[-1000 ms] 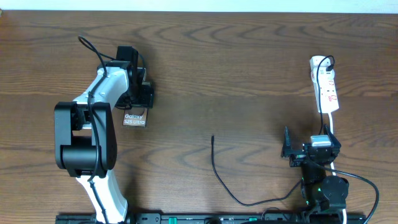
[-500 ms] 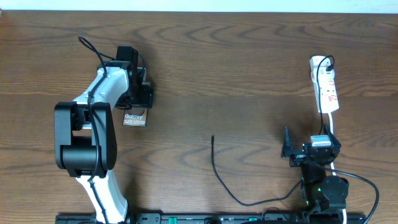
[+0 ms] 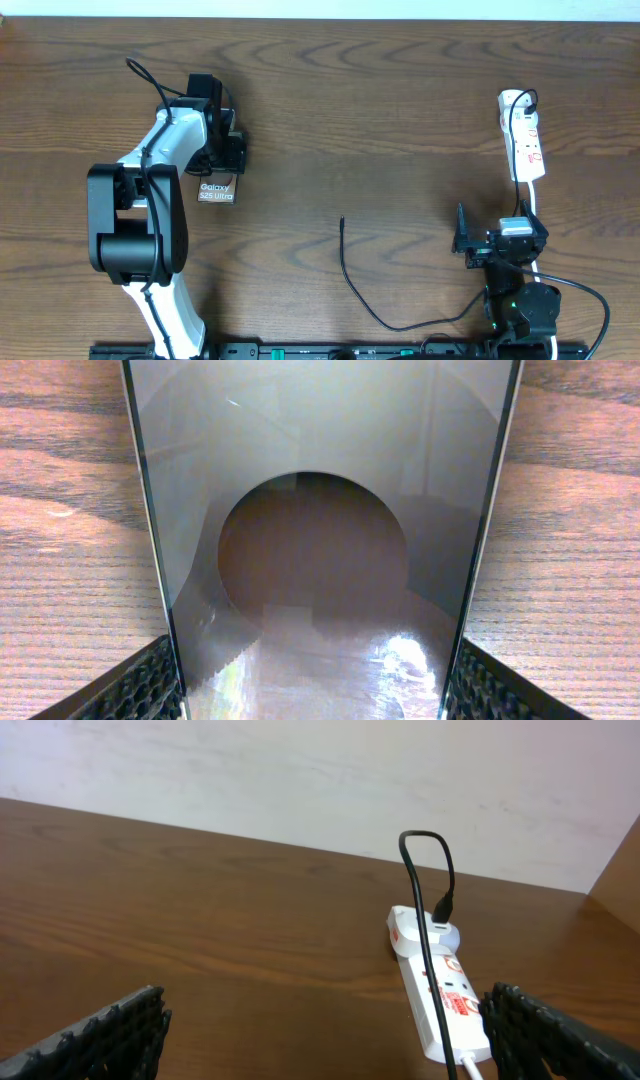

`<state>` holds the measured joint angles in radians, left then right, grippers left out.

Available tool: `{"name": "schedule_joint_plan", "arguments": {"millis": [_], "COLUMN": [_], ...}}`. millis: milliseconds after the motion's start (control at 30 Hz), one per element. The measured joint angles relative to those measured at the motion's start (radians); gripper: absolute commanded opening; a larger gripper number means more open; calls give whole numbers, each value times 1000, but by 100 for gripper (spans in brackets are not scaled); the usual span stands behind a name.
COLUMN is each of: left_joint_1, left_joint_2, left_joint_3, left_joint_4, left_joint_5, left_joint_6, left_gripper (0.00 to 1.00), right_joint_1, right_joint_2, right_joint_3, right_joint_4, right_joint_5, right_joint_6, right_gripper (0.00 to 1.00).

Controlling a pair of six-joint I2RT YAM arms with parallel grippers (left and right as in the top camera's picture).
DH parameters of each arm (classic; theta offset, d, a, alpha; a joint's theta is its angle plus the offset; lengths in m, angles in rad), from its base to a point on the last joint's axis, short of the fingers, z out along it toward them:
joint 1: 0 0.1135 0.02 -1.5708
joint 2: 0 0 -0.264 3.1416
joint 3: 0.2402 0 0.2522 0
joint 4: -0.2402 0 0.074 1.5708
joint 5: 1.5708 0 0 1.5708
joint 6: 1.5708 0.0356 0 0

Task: Plug charger to phone and switch on socket
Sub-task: 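Close the left gripper on the phone's bottom edge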

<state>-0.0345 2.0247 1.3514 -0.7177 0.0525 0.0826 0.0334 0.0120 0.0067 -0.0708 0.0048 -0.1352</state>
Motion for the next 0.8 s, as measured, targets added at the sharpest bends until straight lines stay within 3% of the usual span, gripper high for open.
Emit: {"name": "schedule_joint_plan", "arguments": {"millis": [800], "left_joint_1": [0], "left_joint_2": [0], "left_joint_3": [0], "left_joint_4": [0], "left_joint_5": [0], "left_joint_6": [0], "left_gripper": [54], "right_joint_1": [0], "right_joint_2": [0], "right_joint_3": [0], "right_joint_4": [0], "right_joint_5": [0], "right_joint_6": [0], "right_gripper": [99]}}
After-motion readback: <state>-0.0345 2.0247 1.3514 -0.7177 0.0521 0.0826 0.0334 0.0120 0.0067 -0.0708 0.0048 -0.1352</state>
